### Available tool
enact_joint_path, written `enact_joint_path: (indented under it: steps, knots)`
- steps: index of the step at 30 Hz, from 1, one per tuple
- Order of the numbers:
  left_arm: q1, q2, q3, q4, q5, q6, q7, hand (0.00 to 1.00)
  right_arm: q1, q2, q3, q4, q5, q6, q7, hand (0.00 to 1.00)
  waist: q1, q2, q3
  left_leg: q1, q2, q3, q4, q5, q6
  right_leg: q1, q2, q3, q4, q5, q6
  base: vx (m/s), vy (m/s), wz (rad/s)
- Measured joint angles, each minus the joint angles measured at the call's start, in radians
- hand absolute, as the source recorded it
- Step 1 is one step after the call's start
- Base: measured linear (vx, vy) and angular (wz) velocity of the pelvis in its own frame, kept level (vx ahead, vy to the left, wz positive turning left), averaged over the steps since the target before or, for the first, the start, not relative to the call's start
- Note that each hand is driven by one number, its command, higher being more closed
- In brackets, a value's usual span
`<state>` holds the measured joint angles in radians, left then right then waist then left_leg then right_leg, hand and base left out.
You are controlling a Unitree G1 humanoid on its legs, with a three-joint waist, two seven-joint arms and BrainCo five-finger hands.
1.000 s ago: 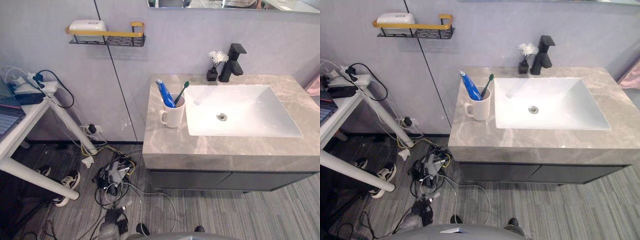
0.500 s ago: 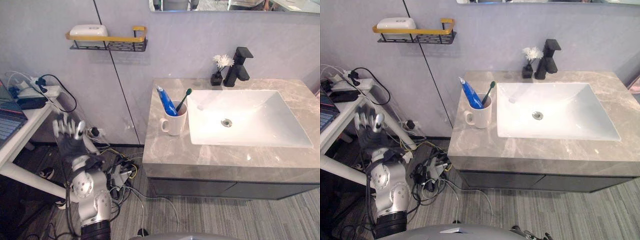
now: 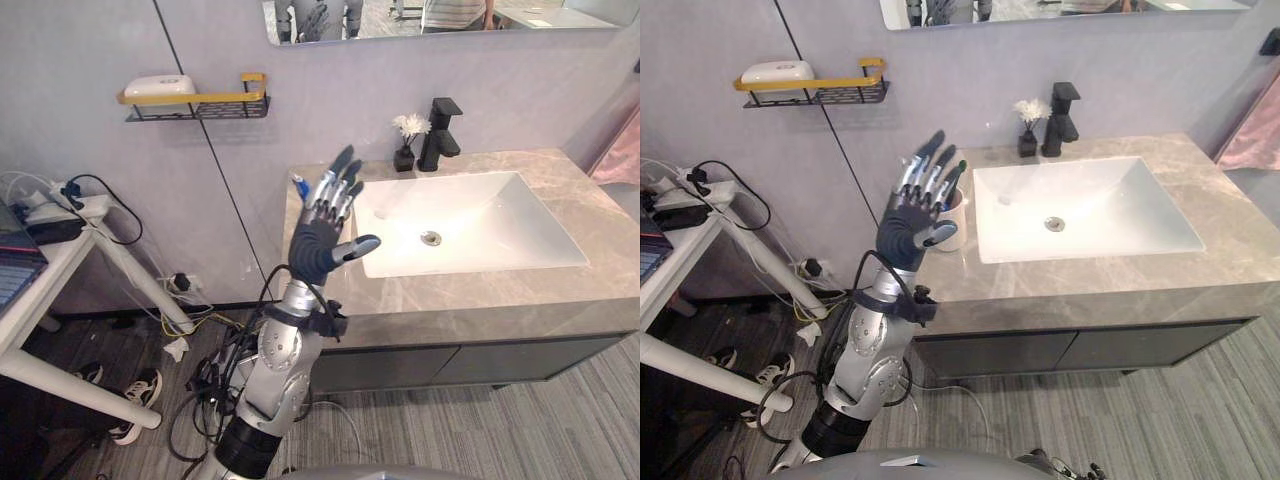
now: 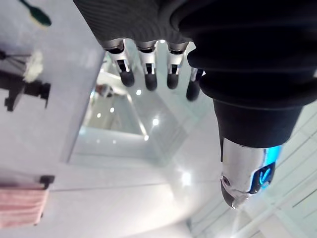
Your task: Organize washtable
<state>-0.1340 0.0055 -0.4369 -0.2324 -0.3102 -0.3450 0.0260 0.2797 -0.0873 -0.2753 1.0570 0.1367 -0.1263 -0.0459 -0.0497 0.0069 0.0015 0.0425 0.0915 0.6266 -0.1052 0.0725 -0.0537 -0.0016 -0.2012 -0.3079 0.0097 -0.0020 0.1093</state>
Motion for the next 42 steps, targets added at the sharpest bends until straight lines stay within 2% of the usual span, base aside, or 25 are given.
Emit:
enact_joint_path:
  steps: [7, 10, 16, 22, 34, 38, 42]
  knots:
    - [-0.033, 0.006, -0.038, 0.075, -0.076, 0.032, -0.020, 1.00, 0.003, 0.001, 0.010, -0.001, 0.000, 0.003, -0.004, 0.00, 0.002, -0.014, -0.010, -0.003, 0.000, 0.022, 0.000, 0.004, 0.007, -0.015, 0.003, 0.023, -0.002, 0.018, 0.008, 0.03, 0.001, -0.10]
    - [-0.055, 0.007, -0.076, 0.114, -0.070, 0.043, -0.023, 1.00, 0.003, 0.005, 0.011, -0.003, 0.000, 0.003, -0.011, 0.00, 0.000, -0.015, -0.012, -0.003, 0.000, 0.022, 0.000, 0.004, 0.007, -0.015, 0.004, 0.024, -0.003, 0.021, 0.009, 0.01, 0.000, -0.02]
    - [-0.110, 0.042, -0.083, 0.286, 0.058, 0.064, -0.014, 1.00, 0.002, 0.010, 0.017, -0.006, 0.001, 0.005, -0.019, 0.00, -0.003, -0.024, -0.020, 0.003, 0.001, 0.023, 0.000, 0.005, 0.007, -0.010, 0.009, 0.023, -0.007, 0.017, 0.003, 0.00, -0.002, -0.01]
    - [-0.110, 0.054, -0.081, 0.391, 0.137, 0.077, 0.004, 1.00, 0.001, 0.014, 0.029, -0.006, 0.000, 0.006, -0.021, 0.00, -0.003, -0.036, -0.020, 0.008, 0.001, 0.024, 0.000, -0.001, -0.001, 0.004, 0.012, 0.022, -0.034, 0.018, -0.009, 0.00, 0.000, 0.00]
    - [-0.109, 0.079, -0.060, 0.520, 0.169, 0.098, 0.033, 1.00, -0.001, 0.027, 0.025, -0.006, 0.000, 0.006, -0.023, 0.00, -0.007, -0.048, -0.020, 0.009, 0.004, 0.040, 0.001, -0.008, -0.006, 0.005, 0.019, 0.030, -0.047, 0.027, -0.006, 0.02, -0.004, -0.03]
    - [-0.110, 0.078, -0.011, 0.583, 0.188, 0.104, 0.055, 1.00, -0.006, 0.028, 0.025, -0.007, 0.000, 0.006, -0.023, 0.00, -0.024, -0.049, -0.020, 0.015, 0.004, 0.054, 0.007, -0.013, -0.010, 0.010, 0.022, 0.041, -0.064, 0.033, -0.008, 0.05, 0.001, -0.10]
    - [-0.121, 0.075, 0.003, 0.613, 0.203, 0.105, 0.074, 1.00, -0.006, 0.032, 0.010, -0.007, 0.000, 0.006, -0.024, 0.00, -0.025, -0.050, -0.019, 0.016, 0.004, 0.059, 0.010, -0.015, -0.014, 0.010, 0.023, 0.046, -0.070, 0.035, -0.009, 0.02, -0.002, -0.03]
